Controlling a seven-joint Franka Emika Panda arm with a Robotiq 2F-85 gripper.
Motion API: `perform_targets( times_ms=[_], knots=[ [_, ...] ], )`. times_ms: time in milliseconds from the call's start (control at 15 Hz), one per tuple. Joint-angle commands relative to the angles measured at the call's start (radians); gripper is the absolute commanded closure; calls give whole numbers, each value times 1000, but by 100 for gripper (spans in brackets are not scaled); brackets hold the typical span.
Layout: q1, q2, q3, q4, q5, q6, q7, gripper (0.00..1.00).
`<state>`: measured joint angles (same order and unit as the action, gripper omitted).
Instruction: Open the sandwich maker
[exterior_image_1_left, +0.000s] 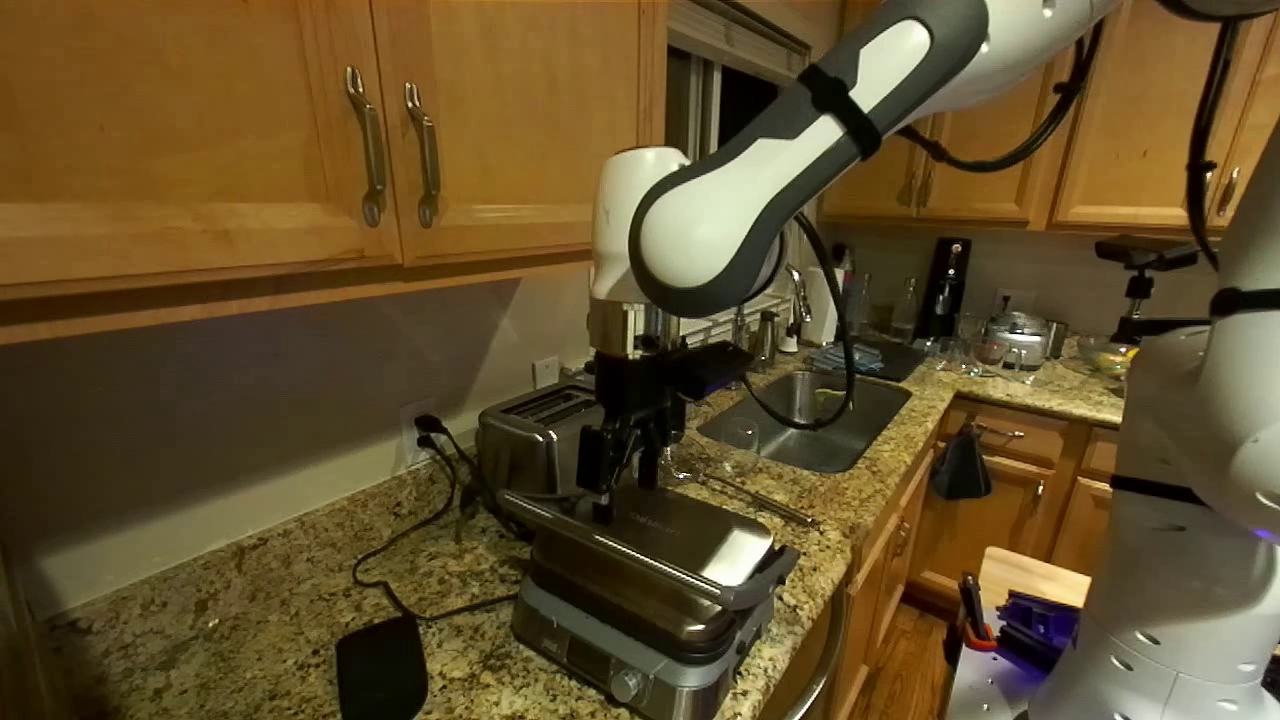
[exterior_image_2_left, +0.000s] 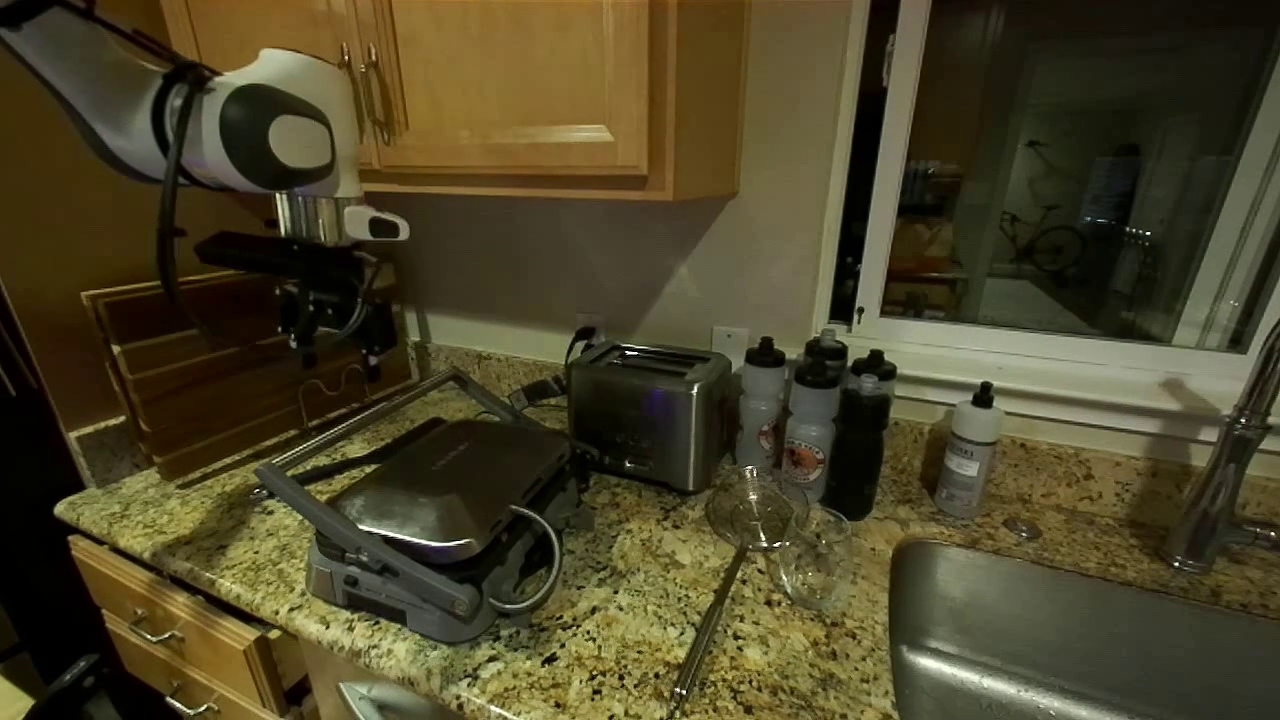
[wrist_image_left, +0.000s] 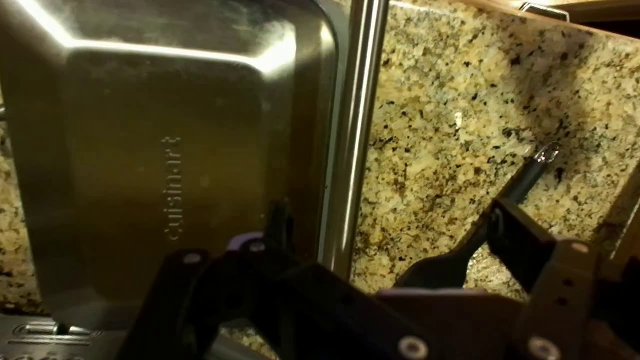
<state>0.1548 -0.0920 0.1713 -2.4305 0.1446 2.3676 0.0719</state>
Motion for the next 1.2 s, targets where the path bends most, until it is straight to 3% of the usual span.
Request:
perform_targets(
  times_ms=[0,533,933,1000,1133],
  knots=[
    [18,52,17,-24,13,68,74,0],
    [33,184,19,-14,-27,219,161,0],
    [43,231,14,-2,-41,230,160,0],
    [44,234,12,-1,-48,226,160,23],
    [43,231,9,-5,-62,225,156,33]
  ],
)
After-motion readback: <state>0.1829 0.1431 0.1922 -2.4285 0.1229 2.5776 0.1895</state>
